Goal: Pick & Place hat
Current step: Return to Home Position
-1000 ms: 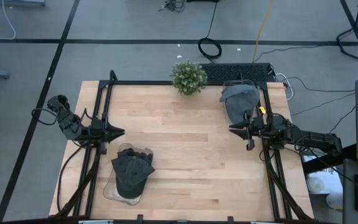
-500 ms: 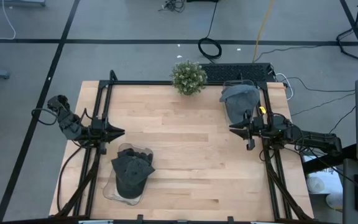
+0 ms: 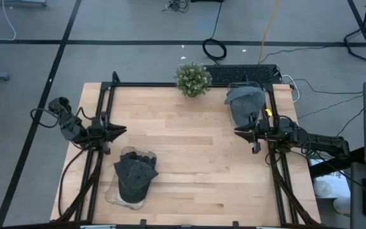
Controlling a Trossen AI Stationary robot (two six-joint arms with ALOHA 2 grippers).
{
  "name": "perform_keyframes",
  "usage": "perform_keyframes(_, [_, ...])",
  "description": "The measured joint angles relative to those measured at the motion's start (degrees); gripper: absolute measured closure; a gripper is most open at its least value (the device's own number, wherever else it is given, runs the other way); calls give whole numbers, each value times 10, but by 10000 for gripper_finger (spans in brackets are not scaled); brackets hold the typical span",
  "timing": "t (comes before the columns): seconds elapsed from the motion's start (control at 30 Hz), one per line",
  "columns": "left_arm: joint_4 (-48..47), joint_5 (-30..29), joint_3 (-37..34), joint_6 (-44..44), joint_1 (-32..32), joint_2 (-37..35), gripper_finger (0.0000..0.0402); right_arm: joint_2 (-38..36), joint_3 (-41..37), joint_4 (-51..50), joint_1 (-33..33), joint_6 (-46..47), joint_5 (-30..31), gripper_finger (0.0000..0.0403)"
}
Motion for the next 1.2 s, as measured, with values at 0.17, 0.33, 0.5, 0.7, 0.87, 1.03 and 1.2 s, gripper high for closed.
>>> perform_keyframes(0.17, [48,137,-29,11,0,0,340,0,0,0,0,-8,0,335])
perform_keyframes(0.33, [255,267,-128,125,3,0,339,0,0,0,0,-35,0,335])
perform_keyframes(0.5, [265,246,-149,95,50,8,339,0,0,0,0,-31,0,334])
perform_keyframes(0.7, [263,432,-150,110,163,14,339,0,0,6,0,-28,0,334])
perform_keyframes(0.87, [264,448,-150,102,255,50,339,0,0,9,0,-20,0,335])
perform_keyframes(1.03, [229,397,-149,87,305,77,339,0,0,9,0,-20,0,335])
perform_keyframes(1.2, [224,417,-148,75,330,86,339,0,0,14,0,-9,0,335])
